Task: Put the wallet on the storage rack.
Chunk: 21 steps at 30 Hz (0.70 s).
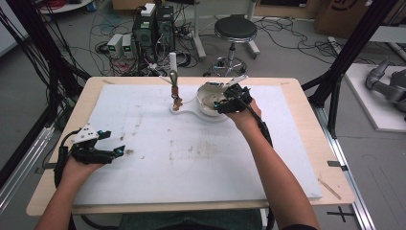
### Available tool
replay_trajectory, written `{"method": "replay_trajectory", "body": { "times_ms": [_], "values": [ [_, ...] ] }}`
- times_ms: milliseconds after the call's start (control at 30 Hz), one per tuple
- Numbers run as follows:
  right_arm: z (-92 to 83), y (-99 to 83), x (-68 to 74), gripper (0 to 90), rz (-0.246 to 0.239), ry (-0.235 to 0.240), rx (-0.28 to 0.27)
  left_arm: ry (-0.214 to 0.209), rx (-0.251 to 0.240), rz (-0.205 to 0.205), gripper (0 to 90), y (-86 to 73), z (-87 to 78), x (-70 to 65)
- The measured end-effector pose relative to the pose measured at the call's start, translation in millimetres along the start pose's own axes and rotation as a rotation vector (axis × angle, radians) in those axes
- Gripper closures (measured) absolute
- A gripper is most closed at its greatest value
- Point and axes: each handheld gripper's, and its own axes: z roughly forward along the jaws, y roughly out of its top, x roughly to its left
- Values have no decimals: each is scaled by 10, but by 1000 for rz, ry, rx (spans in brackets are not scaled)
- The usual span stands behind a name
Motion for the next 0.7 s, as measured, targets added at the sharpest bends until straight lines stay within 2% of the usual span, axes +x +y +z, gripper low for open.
{"method": "replay_trajectory", "body": {
  "times_ms": [100,167,267,367,467,700],
  "values": [
    [-104,-78,-37,211,27,11,-15,1,-1,3,163,4,4,-6],
    [-158,-116,-73,211,25,17,-18,0,-6,0,163,8,7,-13],
    [-275,-219,-112,212,31,24,-65,0,-8,0,163,15,12,-20],
    [-357,-315,-146,212,47,35,-73,-4,-10,2,163,23,22,-34],
    [-445,-420,-181,211,55,37,-109,-12,-19,1,163,34,28,-54],
    [-597,-690,-189,211,92,50,-156,-21,-39,2,163,57,50,-97]
  ]
}}
